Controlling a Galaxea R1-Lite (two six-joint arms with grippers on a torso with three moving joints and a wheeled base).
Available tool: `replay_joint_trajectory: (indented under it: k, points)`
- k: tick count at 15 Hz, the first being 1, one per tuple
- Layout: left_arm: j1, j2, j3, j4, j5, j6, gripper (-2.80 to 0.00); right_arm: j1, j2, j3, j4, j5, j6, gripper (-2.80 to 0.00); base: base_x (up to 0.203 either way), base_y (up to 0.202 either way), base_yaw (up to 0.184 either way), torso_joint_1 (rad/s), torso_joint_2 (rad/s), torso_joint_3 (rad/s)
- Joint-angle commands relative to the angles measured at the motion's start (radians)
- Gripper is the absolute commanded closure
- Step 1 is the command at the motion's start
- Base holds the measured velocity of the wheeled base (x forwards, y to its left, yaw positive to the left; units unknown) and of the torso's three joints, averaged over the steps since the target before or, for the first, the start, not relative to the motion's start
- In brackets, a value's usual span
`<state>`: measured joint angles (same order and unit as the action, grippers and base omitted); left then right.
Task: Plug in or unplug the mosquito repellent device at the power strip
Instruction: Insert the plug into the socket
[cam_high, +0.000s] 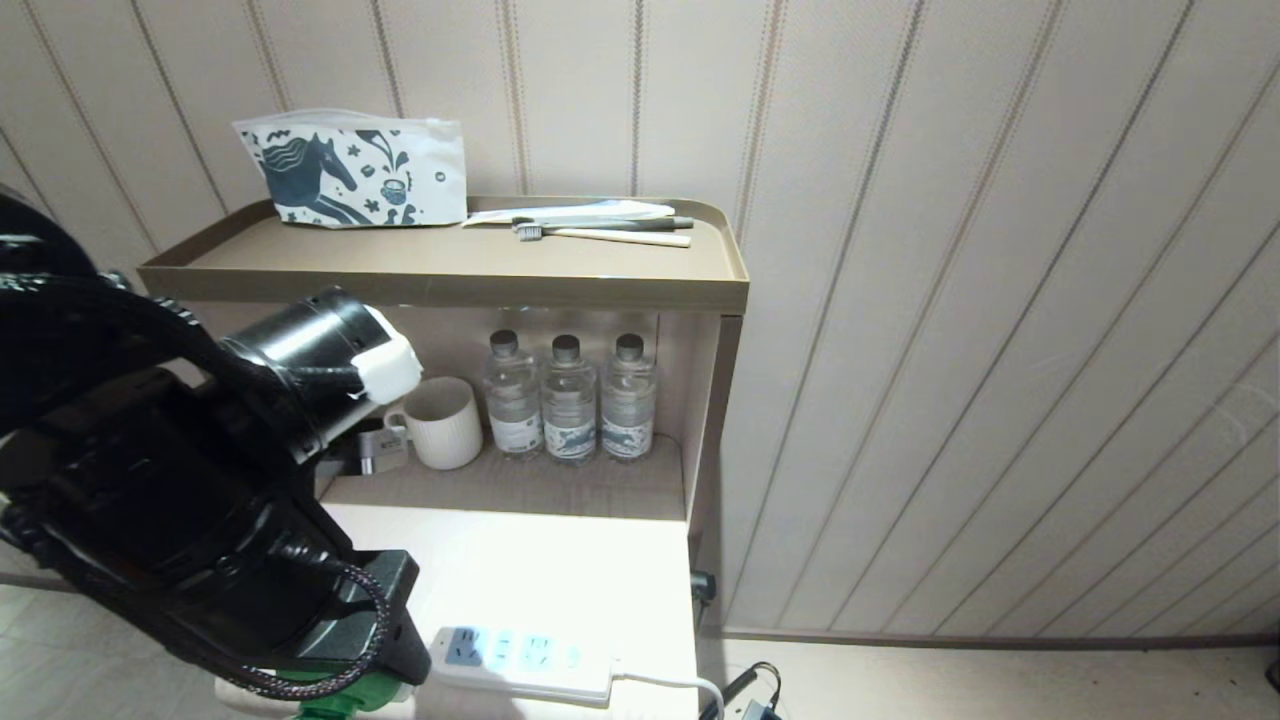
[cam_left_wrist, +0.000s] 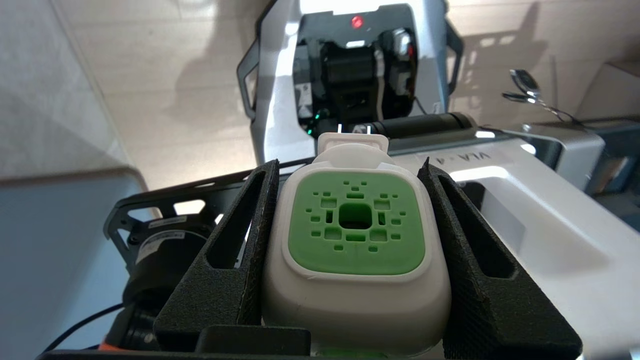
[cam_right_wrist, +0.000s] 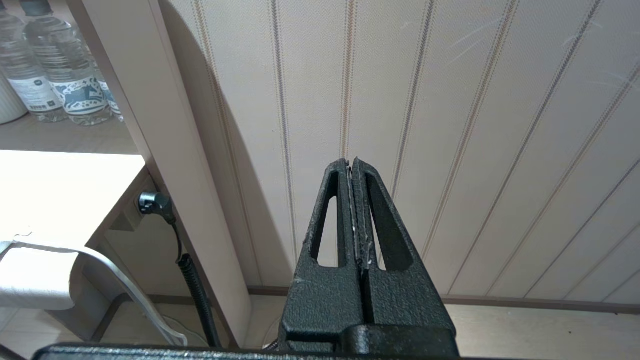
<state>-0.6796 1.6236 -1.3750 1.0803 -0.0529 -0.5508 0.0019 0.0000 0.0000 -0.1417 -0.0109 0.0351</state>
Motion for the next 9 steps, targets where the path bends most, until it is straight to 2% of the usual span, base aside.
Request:
replay_joint_trajectory:
  k: [1, 5, 9]
  points:
    - [-0.003, 0.079, 0.006, -0.002, 0.002, -0.012, 0.0, 0.0, 0.0, 0.0, -0.001, 0.0, 0.0, 0.0, 0.0, 0.0, 0.0, 0.0, 0.0, 0.0]
    - [-0.009, 0.159, -0.03, -0.005, 0.001, -0.059, 0.0, 0.0, 0.0, 0.0, -0.001, 0.0, 0.0, 0.0, 0.0, 0.0, 0.0, 0.0, 0.0, 0.0]
    - [-0.009, 0.216, -0.015, -0.041, 0.002, -0.083, 0.0, 0.0, 0.0, 0.0, -0.001, 0.0, 0.0, 0.0, 0.0, 0.0, 0.0, 0.0, 0.0, 0.0]
